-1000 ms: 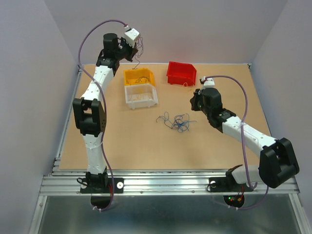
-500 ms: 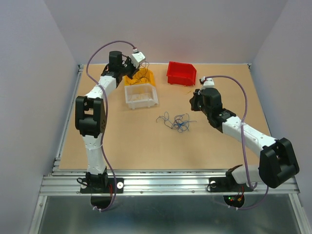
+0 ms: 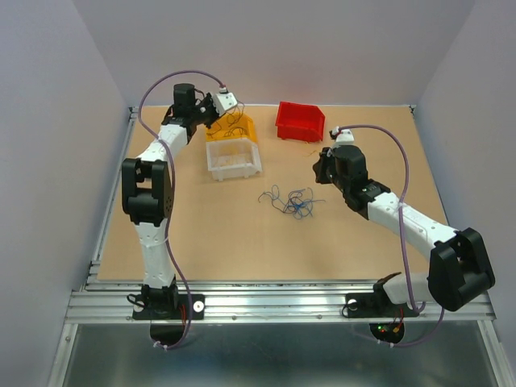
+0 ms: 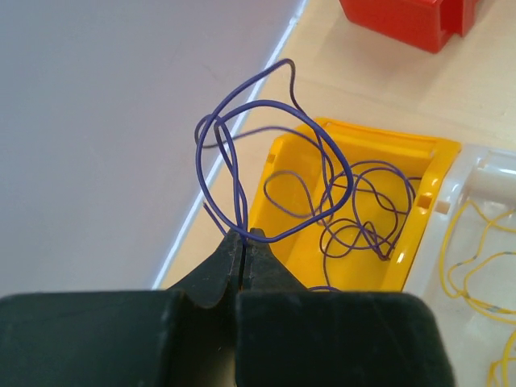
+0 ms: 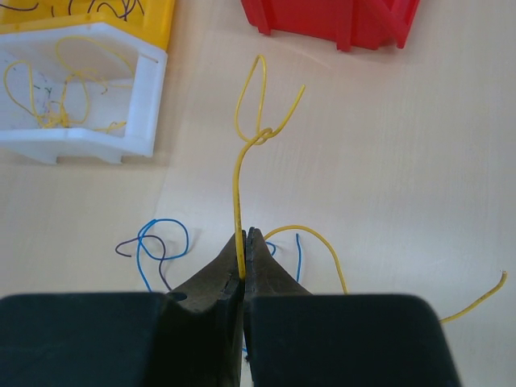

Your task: Untangle the cables

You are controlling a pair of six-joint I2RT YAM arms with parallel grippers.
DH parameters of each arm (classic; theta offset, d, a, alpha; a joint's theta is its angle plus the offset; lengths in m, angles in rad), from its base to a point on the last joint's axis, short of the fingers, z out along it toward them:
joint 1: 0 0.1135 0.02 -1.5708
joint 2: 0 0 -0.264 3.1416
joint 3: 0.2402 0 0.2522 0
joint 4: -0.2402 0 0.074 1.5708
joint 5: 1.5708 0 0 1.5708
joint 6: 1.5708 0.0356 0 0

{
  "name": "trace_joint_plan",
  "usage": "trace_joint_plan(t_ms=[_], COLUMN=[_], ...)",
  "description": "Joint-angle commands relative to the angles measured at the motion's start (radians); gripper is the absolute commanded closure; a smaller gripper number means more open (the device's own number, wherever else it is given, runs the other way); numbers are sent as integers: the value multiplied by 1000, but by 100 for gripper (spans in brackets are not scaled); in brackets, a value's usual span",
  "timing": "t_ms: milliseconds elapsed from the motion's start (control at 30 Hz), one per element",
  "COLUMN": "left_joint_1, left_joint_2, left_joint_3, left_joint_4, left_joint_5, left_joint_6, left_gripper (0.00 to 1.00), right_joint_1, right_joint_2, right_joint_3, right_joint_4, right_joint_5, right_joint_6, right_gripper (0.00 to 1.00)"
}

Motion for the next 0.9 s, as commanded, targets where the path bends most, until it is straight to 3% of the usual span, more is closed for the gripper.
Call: trace_joint_plan(t_ms=[0,100,367,733,867], left_joint_1=[9,17,20,8,8], left_joint_2=[34,72,213,351,321], left_joint_3=[85,151,397,548,510], left_joint_4=[-70,-169,-642,-949,-1064], left_joint_5=[32,48,57,-63,-64], left_joint_6=[123,215,459,660,756], left_gripper=[100,100,100,100,100], right_joint_1=[2,0,0,0,0], right_joint_2=[-13,-15,-10,36,48], right_joint_3=[32,32,36,70,79], right_joint_4=[32,32,32,35,40], right_joint_5=[-14,-11,-22,-63,-77], right_joint_6=[0,-2,-5,6,9], right_gripper=[99,100,99,99,100])
